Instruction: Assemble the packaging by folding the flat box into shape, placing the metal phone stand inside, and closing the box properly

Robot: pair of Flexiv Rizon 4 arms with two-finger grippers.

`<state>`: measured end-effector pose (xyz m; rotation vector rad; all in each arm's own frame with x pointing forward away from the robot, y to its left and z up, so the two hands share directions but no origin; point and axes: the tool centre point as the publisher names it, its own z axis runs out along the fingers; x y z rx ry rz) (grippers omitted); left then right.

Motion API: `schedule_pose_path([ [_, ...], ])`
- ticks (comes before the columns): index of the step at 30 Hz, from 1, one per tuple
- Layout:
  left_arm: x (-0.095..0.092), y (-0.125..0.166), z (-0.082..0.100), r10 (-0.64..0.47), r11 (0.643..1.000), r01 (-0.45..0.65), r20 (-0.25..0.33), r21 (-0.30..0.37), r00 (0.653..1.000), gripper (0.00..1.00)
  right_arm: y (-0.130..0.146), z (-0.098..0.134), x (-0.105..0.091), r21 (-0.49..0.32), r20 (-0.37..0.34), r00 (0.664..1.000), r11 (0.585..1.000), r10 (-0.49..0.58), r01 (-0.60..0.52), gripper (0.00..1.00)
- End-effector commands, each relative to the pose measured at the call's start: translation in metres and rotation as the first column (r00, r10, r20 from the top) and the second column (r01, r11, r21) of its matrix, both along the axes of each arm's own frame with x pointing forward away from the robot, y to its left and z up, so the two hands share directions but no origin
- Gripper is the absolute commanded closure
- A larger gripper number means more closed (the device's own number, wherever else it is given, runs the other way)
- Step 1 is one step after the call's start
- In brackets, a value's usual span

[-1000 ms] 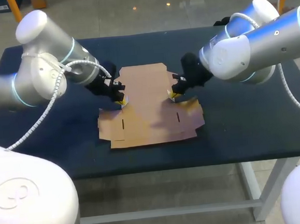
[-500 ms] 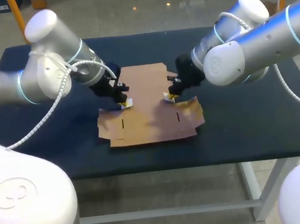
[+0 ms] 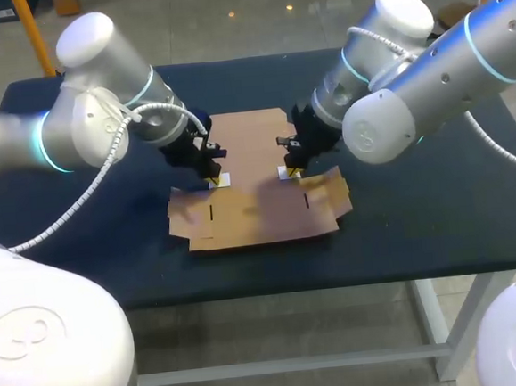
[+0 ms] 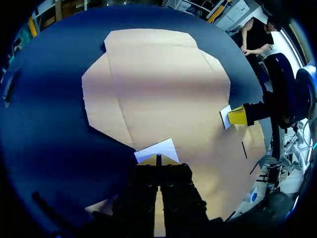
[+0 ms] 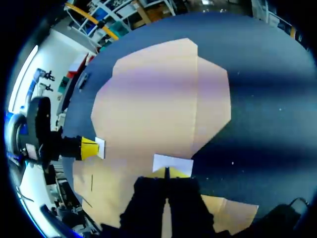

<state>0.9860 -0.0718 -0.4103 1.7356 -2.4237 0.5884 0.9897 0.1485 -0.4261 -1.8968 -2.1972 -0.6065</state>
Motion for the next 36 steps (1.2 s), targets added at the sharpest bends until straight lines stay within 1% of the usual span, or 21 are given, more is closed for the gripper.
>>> schedule_pose_path([
  [1,0.001,-0.004,-0.008,0.005,1.0,-0.005,-0.004,0.017,1.0,1.0,0.0,-0.007,-0.001,-0.053,0.015,1.0,0.998,-0.024,0.025,1.0],
  [8,-0.001,0.002,0.009,0.01,1.0,-0.009,0.025,-0.014,1.0,1.0,-0.015,0.013,-0.001,-0.014,0.053,0.997,0.998,-0.062,0.063,1.0],
  [14,-0.002,0.011,0.028,0.028,0.999,-0.026,0.053,-0.04,0.998,1.0,-0.032,0.026,0.002,0.021,0.064,0.993,0.995,-0.094,0.093,1.0],
  [19,-0.004,0.02,0.039,0.041,0.998,-0.038,0.054,-0.058,0.998,1.0,-0.042,0.034,0.004,0.044,0.059,0.993,0.994,-0.104,0.102,1.0],
  [21,-0.005,0.023,0.041,0.055,0.997,-0.052,0.05,-0.056,0.997,1.0,-0.047,0.035,0.005,0.064,0.044,0.994,0.993,-0.102,0.099,1.0],
  [23,-0.007,0.027,0.043,0.067,0.997,-0.065,0.048,-0.051,0.997,1.0,-0.051,0.037,0.006,0.06,0.037,0.994,0.993,-0.105,0.103,1.0],
  [28,-0.015,0.037,0.055,0.103,0.994,-0.101,0.047,-0.043,0.994,1.0,-0.063,0.045,0.007,0.106,0.006,0.997,0.992,-0.075,0.074,1.0],
  [30,-0.021,0.043,0.06,0.114,0.993,-0.112,0.044,-0.05,0.993,1.0,-0.067,0.05,0.005,0.094,0.012,0.997,0.993,-0.078,0.076,1.0],
  [33,-0.031,0.048,0.067,0.125,0.991,-0.123,0.038,-0.06,0.991,1.0,-0.074,0.059,0.002,0.098,0.015,0.997,0.993,-0.073,0.071,1.0],
  [36,-0.04,0.051,0.073,0.138,0.989,-0.135,0.036,-0.056,0.99,1.0,-0.081,0.067,-0.005,0.099,0.015,0.997,0.993,-0.07,0.068,1.0],
])
